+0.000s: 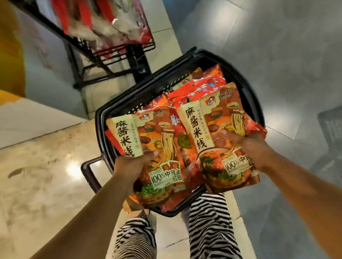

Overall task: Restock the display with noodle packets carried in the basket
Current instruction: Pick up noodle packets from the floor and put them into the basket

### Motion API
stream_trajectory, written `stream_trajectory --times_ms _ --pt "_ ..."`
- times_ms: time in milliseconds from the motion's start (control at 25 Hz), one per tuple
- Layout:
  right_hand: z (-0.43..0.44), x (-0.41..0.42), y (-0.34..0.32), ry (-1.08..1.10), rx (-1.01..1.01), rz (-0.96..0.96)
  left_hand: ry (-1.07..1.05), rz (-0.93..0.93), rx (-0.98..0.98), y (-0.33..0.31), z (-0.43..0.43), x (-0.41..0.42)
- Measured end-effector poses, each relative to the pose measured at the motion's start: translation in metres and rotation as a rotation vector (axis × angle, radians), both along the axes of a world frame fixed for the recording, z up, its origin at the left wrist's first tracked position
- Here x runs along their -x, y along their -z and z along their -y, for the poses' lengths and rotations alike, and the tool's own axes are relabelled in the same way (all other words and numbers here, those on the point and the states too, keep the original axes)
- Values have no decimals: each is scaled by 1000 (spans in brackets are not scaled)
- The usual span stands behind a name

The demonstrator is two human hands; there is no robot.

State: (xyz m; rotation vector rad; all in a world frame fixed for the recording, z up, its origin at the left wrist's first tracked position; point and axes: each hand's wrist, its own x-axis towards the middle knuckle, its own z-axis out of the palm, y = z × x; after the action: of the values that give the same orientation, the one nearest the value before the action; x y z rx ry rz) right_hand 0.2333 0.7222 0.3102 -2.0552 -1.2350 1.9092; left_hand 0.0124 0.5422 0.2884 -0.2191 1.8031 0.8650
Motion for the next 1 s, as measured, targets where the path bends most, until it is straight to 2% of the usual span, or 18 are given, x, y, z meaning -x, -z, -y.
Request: stream_trajectory --times_ms 120,200,280,320,400,480,720,1000 --pt "-45 4 18 -161 -112 173 -120 -10 91 7 -10 -36" --pt "-64 5 28 -442 -300 461 -193 -184 250 11 -20 -59" --pt "-73 8 35 -762 -549 748 -67 -430 526 13 -30 -77" --pt "-73 11 39 -881 -657 768 28 -553 572 15 -35 -82" --pt "-67 19 54 -1024 -716 667 305 -743 481 30 -40 -89" --pt "-56 21 74 -1059 -675 652 504 -773 425 47 -42 -89" --pt "-50 20 121 -988 -907 697 519 -838 530 81 -44 -98" --pt "-45 19 145 -991 -940 635 523 -872 588 103 -56 -113"
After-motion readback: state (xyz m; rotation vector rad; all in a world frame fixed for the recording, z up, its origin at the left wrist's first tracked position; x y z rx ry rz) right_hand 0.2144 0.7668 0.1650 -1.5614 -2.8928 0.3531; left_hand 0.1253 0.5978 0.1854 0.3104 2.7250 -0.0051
